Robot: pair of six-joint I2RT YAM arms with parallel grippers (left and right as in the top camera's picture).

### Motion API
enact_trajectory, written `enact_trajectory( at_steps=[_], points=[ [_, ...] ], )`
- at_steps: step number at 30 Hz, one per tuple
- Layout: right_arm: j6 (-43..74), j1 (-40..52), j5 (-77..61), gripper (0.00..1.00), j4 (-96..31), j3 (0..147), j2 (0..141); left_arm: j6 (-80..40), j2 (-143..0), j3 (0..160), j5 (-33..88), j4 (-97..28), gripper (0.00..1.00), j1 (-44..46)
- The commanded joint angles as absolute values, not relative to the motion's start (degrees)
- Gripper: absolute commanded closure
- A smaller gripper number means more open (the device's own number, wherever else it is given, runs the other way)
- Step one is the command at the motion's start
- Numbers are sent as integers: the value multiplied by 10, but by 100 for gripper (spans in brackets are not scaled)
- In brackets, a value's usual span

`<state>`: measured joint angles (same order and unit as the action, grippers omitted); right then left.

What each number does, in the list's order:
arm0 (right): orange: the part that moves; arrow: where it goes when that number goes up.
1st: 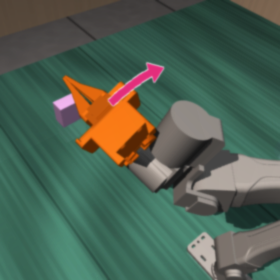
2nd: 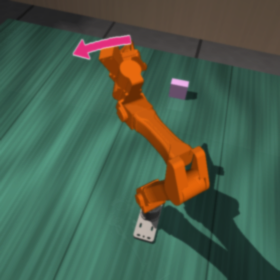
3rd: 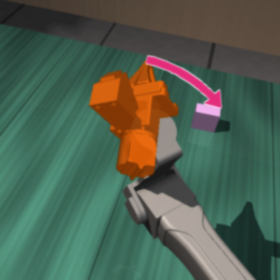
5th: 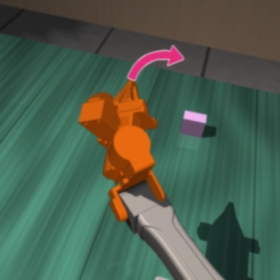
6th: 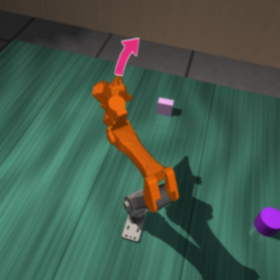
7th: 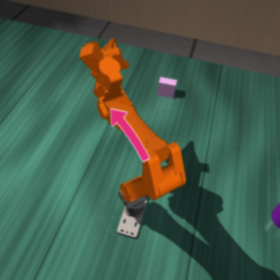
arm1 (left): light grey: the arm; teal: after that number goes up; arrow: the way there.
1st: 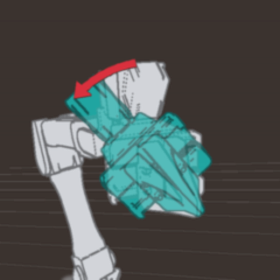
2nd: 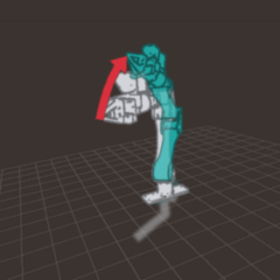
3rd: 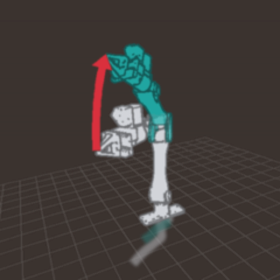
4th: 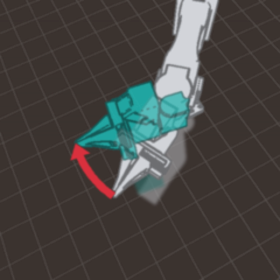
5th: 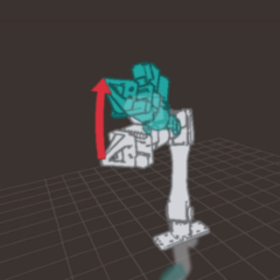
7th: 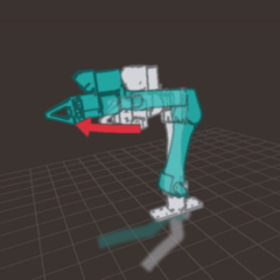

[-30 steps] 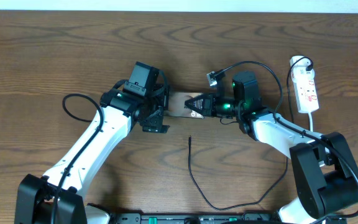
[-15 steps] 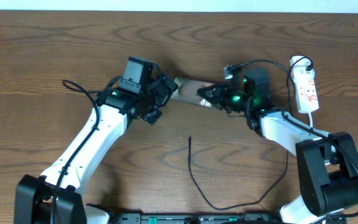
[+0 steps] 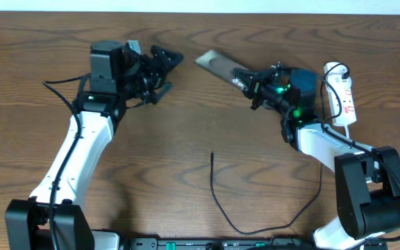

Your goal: Plug charger to phone and switch on socket

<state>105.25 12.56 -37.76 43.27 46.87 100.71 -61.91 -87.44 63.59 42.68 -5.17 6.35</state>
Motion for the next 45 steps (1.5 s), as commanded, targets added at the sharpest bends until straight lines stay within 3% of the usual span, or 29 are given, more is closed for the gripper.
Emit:
enact_trajectory(
  at_steps=[1,6,16,38,45],
  points=[
    [1142,154,-370,99,503,475,1001,-628,-866,646,458,-4,5,63],
    [1173,195,-360,99,547,475,1001,-616,-868,637,472,78,5,63],
    [1174,253,-310,99,620,475,1001,-636,-868,634,435,79,5,63],
    [1174,302,-284,99,620,475,1001,-702,-868,634,389,95,5,63],
    [1171,306,-279,99,618,475,1001,-702,-868,634,379,95,11,63]
  ],
)
